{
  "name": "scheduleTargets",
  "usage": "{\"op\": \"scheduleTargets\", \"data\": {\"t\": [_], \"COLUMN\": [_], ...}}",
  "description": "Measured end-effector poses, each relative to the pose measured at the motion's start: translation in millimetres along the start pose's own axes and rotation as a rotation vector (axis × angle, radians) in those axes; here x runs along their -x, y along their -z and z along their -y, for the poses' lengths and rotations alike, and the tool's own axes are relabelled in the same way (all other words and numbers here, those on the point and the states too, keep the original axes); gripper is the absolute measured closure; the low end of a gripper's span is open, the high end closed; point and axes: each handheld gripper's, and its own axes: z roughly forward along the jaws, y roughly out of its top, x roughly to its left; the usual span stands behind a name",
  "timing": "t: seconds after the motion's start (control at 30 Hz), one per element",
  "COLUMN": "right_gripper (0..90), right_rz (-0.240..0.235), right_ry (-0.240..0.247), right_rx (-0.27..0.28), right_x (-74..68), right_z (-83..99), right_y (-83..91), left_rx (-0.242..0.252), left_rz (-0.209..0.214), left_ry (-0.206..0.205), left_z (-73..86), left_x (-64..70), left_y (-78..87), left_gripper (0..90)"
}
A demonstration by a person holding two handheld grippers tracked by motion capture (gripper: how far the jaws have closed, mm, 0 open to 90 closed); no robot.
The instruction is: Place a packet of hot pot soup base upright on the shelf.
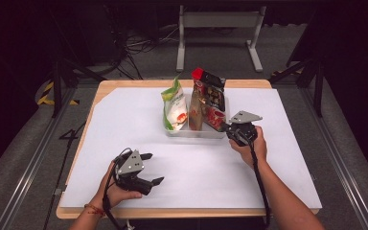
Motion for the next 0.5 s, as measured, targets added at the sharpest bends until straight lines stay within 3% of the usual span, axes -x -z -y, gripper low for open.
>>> {"op": "scheduleTargets", "data": {"t": [0.13,0.5], "right_gripper": [90.0,89.5], "right_rz": [-0.017,-0.021], "right_ry": [-0.021,-0.004], "right_rx": [-0.009,0.02], "right_x": [0.8,1.1], "right_z": [3.1,6.0], "right_y": [-2.1,11.0], "left_rx": [0.002,-0.003], "left_rz": [-0.005,-0.007], "left_ry": [0.011,0.007], "left_z": [2.8,1.5], "left_x": [-2.4,-1.9], "left_y": [1.9,0.5], "left_gripper": [14.2,14.2]}}
